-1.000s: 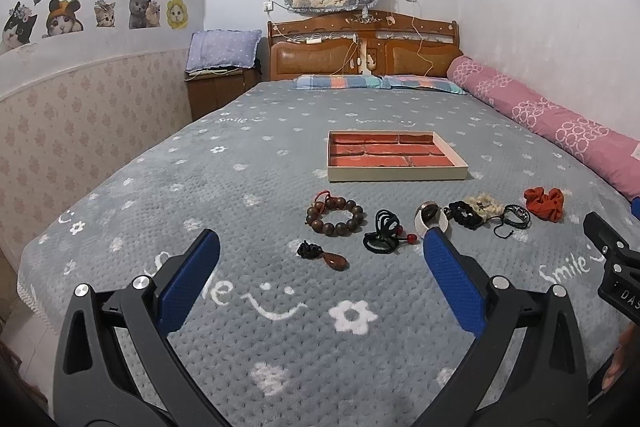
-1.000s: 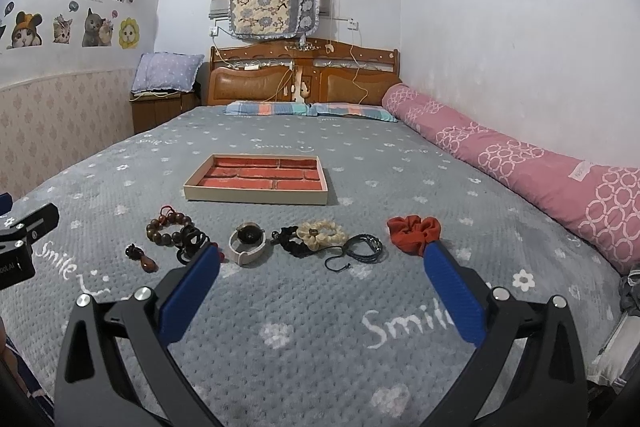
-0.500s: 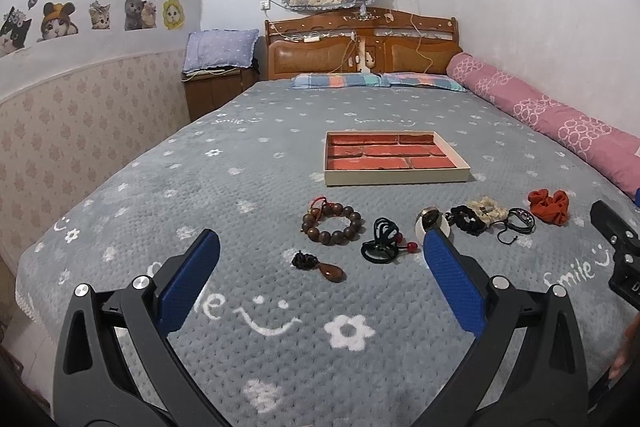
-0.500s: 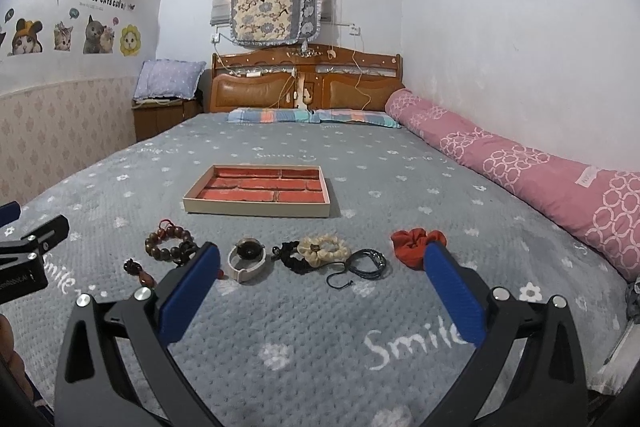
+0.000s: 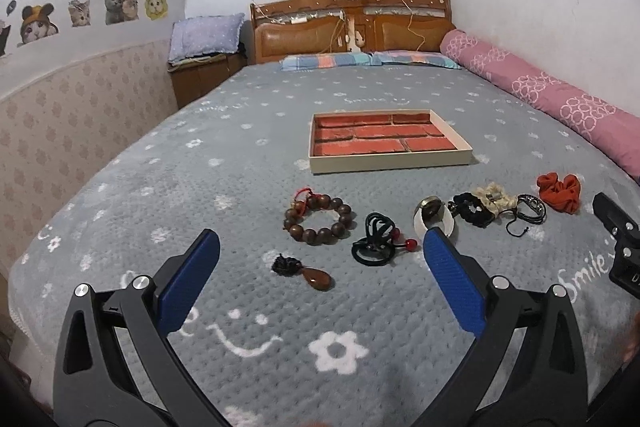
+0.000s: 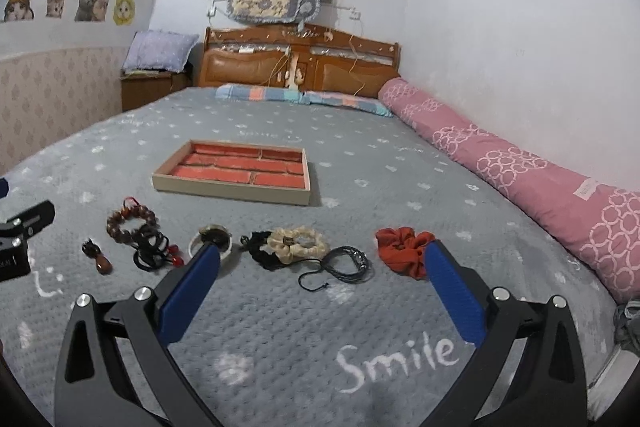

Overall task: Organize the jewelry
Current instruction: 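Grasp the black hair tie with the left tool while the right tool grasps the cream scrunchie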

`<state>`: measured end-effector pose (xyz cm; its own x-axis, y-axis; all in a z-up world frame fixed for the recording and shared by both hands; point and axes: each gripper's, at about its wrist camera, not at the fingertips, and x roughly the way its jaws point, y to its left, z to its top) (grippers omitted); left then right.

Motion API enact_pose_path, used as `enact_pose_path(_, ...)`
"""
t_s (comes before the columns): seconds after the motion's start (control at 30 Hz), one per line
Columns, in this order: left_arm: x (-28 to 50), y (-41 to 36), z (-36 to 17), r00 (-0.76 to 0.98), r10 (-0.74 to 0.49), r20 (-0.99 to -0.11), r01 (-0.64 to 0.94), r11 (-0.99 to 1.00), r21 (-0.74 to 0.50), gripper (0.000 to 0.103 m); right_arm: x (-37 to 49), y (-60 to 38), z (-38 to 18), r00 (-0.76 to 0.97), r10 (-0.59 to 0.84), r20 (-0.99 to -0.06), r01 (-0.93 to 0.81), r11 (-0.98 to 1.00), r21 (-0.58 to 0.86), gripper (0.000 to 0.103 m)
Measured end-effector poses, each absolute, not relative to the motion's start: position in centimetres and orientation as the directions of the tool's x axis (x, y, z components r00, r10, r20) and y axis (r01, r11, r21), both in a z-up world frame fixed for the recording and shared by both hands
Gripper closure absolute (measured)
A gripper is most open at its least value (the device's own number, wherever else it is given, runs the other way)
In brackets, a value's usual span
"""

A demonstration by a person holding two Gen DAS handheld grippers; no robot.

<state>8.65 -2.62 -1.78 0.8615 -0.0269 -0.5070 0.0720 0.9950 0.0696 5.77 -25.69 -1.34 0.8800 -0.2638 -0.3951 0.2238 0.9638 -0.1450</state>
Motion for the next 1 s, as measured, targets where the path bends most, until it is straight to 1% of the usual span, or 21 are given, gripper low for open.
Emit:
enact_pose_path(0.1, 10.1, -3.0, -2.7, 0.843, -0.071, -0.533, 0.117, 0.992, 0.053, 0.005, 7.3, -26.2, -2.4, 0.863, -0.272, -0.426, 0.223, 0.961, -0.162, 0.004)
enact_pose_path(0.2, 11.3, -3.8, -3.6, 0.842, -0.073, -0.535, 0.132, 0.989, 0.072, 0.005, 9.0, -27.1, -3.7, 0.841, -0.278, -0.465, 0.23, 0.96, -0.158, 0.004)
enact_pose_path(0.33, 12.8, -4.9, -4.9, 0.844, -0.067, -0.533, 0.137, 0.986, 0.094, 0.005, 10.9, -28.3, -4.8, 0.833, -0.274, -0.481, 0.232, 0.962, -0.145, 0.004)
enact_pose_path(0.43, 14.2, -5.3, -5.8, 0.83, -0.081, -0.551, 0.149, 0.986, 0.079, 0.005, 12.3, -28.9, -5.5, 0.823, -0.298, -0.483, 0.255, 0.955, -0.154, 0.004)
enact_pose_path(0.63, 16.7, -5.5, -7.6, 0.813, -0.084, -0.577, 0.157, 0.984, 0.079, 0.005, 15.6, -29.8, -6.9, 0.801, -0.288, -0.526, 0.256, 0.957, -0.135, 0.005)
enact_pose_path(0.73, 17.9, -5.6, -8.4, 0.802, -0.087, -0.591, 0.165, 0.983, 0.079, 0.005, 17.3, -30.3, -7.7, 0.788, -0.273, -0.552, 0.256, 0.961, -0.109, 0.011)
enact_pose_path(0.77, 18.2, -5.7, -8.6, 0.8, -0.087, -0.594, 0.164, 0.983, 0.077, 0.005, 17.9, -30.5, -8.0, 0.782, -0.267, -0.563, 0.257, 0.961, -0.098, 0.017)
enact_pose_path(0.8, 18.6, -5.7, -8.9, 0.797, -0.091, -0.598, 0.167, 0.983, 0.072, 0.005, 18.4, -30.8, -8.2, 0.776, -0.262, -0.573, 0.258, 0.962, -0.089, 0.02)
enact_pose_path(0.87, 19.2, -6.0, -9.2, 0.796, -0.092, -0.598, 0.167, 0.983, 0.072, 0.005, 19.5, -31.1, -9.0, 0.761, -0.263, -0.594, 0.261, 0.961, -0.091, 0.021)
enact_pose_path(1.0, 20.2, -6.2, -10.0, 0.789, -0.083, -0.609, 0.165, 0.983, 0.08, 0.007, 21.6, -31.4, -10.5, 0.732, -0.268, -0.626, 0.263, 0.959, -0.103, 0.027)
